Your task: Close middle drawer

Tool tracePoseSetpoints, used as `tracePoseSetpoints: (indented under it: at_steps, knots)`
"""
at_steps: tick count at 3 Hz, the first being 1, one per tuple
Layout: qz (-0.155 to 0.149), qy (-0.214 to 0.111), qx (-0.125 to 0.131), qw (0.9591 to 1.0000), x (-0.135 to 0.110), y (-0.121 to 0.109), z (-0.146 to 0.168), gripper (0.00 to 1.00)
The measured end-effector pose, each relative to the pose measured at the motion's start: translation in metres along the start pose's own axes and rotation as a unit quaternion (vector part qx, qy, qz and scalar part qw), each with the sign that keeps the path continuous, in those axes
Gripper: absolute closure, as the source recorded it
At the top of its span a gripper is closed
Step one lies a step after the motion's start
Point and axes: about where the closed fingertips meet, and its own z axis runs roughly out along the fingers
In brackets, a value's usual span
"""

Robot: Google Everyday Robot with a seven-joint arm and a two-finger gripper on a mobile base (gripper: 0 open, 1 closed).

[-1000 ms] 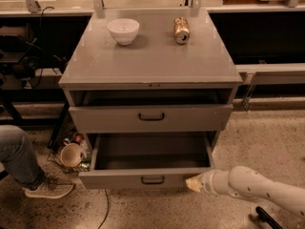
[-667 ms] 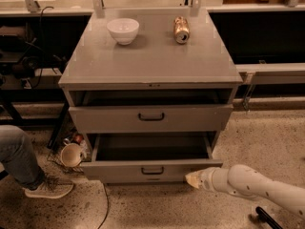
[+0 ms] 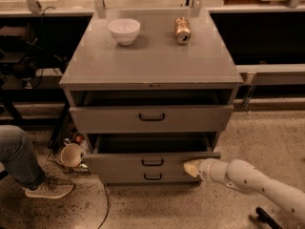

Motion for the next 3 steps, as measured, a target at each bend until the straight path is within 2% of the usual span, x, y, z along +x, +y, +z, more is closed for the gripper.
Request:
tracePoseSetpoints:
  at_steps: [1,2,3]
  knots:
    - [-0.002,-0.011,-0.001,0.9999,-0.007,-0.004,0.004,1.0]
    - [-0.006,-0.05,-0.004,0.9987,-0.031,-0.018,0.019,1.0]
    - [-0.006,-0.05,-0.004,0.9987,-0.031,-0.017,0.019,1.0]
